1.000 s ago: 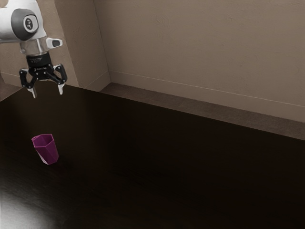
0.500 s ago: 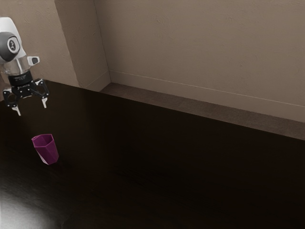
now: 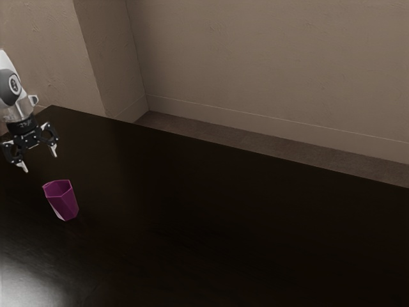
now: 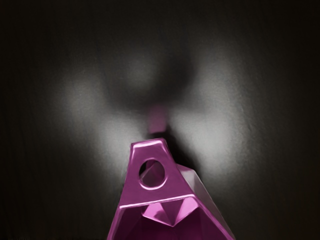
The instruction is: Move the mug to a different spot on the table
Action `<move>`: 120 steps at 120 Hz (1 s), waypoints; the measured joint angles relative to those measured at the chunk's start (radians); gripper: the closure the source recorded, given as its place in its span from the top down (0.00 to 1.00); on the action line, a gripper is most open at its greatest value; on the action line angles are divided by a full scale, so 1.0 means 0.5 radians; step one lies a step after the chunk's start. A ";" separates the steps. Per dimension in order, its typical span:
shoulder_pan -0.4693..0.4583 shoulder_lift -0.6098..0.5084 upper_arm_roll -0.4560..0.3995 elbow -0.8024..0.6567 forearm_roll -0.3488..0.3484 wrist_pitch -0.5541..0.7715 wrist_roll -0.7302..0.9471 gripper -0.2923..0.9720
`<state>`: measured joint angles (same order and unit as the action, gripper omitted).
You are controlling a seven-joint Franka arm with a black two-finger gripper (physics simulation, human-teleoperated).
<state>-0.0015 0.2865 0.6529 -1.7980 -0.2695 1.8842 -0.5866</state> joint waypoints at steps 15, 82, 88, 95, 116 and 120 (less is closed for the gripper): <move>0.005 -0.009 0.001 -0.127 -0.051 0.089 -0.059 0.77; 0.008 0.064 0.023 -0.390 -0.309 0.618 -0.221 0.76; 0.009 0.062 0.028 -0.423 -0.319 0.643 -0.231 0.76; 0.009 0.061 0.030 -0.443 -0.333 0.668 -0.242 0.76; 0.009 0.068 0.029 -0.456 -0.358 0.743 -0.266 0.74; 0.009 0.076 0.029 -0.455 -0.361 0.758 -0.269 0.74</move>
<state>0.0028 0.3247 0.6674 -2.0255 -0.4499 2.2631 -0.7212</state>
